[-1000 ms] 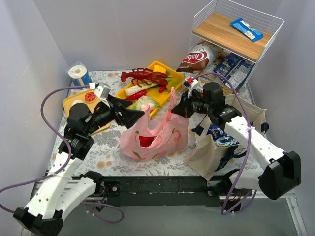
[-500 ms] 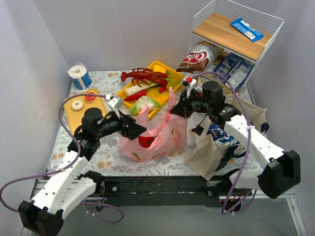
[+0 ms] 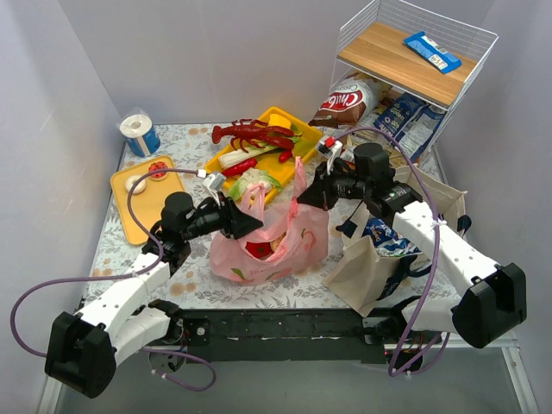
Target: Place the mixed food into the grocery bags and tie them
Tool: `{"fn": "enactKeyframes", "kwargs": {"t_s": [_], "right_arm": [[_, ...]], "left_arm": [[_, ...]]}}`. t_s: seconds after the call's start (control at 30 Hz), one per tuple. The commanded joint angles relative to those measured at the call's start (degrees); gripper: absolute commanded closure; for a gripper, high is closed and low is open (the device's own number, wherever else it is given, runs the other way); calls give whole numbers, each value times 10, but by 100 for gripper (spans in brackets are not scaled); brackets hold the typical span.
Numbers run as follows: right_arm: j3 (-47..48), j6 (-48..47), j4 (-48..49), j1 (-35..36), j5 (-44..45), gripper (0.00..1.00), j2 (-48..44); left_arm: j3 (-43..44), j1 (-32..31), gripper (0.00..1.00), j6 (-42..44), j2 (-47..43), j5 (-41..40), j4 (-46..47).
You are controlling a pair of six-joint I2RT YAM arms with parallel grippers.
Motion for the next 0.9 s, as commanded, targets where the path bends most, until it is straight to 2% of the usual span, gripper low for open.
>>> {"fn": "enactKeyframes", "kwargs": {"t_s": [0.0, 0.03, 0.07, 0.27, 0.43, 0.5, 0.6, 0.73, 0.77, 0.8, 0.83, 0.87], "right_arm": [[42, -19, -10, 0, -40, 99, -2], [47, -24, -17, 2, -52, 99, 0], [56, -37, -30, 5, -56, 99, 2], [121, -106, -147, 52, -56, 99, 41], [165, -170, -247, 125, -9, 99, 105], [183, -179, -261, 141, 4, 99, 121], [197, -192, -272, 150, 36, 99, 140], [220, -210, -301, 152, 49, 99, 166], [225, -215, -308, 152, 50, 99, 172], [228, -220, -313, 152, 48, 99, 176], [229, -220, -312, 152, 47, 99, 180], [230, -218, -310, 152, 46, 99, 180]], "left_arm": [[2, 2, 71, -39, 42, 13, 91], [16, 2, 98, -34, 52, 11, 72], [23, 2, 100, -27, 68, 9, 61], [99, 2, 100, 50, 119, 45, -7], [157, 2, 100, 92, 181, 98, -55], [182, 1, 100, 119, 197, 104, -80], [216, 2, 100, 169, 225, 104, -179], [247, 1, 100, 221, 237, 89, -253], [252, 1, 99, 226, 232, 83, -262], [254, 1, 93, 231, 226, 62, -268], [260, 1, 73, 231, 221, 50, -277], [263, 1, 66, 233, 216, 36, -283]]}}
